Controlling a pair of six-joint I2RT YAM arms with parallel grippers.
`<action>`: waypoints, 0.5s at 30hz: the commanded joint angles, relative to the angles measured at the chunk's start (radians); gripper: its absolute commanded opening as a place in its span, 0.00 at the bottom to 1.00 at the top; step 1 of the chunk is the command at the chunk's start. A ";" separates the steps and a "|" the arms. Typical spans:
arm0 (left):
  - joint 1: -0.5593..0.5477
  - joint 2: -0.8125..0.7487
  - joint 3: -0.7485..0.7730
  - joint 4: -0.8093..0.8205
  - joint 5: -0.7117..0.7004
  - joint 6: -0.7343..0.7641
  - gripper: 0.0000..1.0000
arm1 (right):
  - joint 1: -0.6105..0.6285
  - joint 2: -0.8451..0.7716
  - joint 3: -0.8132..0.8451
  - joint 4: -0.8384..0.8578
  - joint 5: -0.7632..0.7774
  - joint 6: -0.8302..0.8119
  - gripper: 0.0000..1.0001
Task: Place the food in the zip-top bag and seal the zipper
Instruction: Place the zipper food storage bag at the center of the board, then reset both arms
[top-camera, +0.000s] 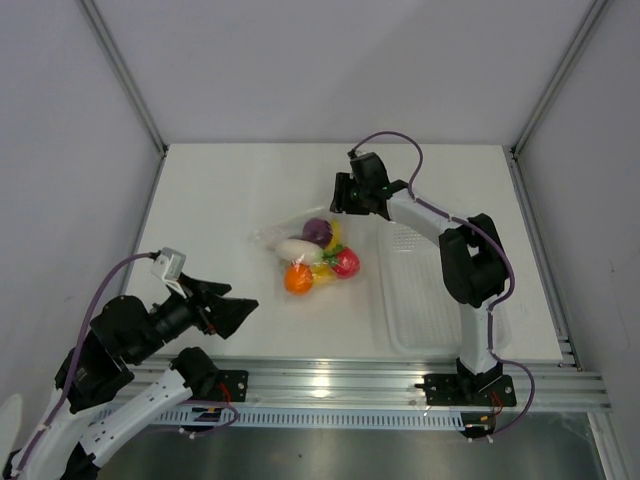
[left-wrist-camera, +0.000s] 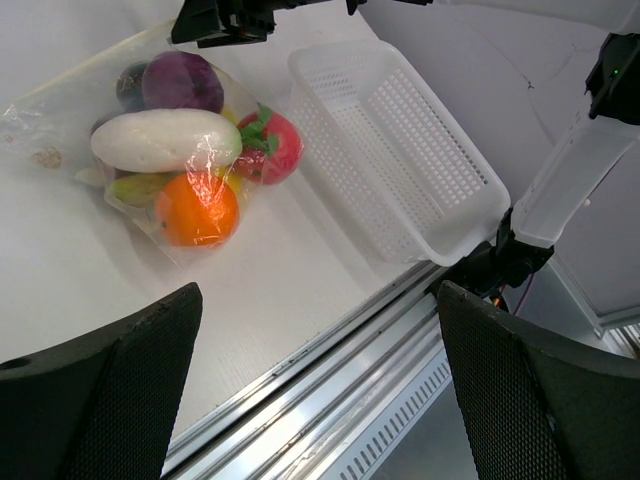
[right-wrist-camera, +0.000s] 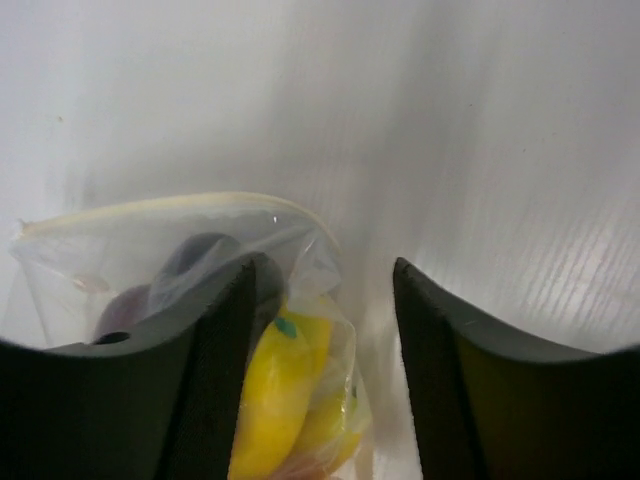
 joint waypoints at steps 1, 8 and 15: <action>-0.004 0.005 -0.013 0.029 0.038 -0.029 0.99 | -0.002 -0.011 0.041 -0.012 0.037 0.005 0.62; -0.004 -0.023 -0.045 0.029 0.048 -0.066 0.99 | 0.000 -0.103 0.043 -0.072 0.126 -0.030 0.95; -0.004 -0.041 -0.065 0.016 0.050 -0.098 0.99 | 0.043 -0.319 0.000 -0.189 0.259 -0.082 1.00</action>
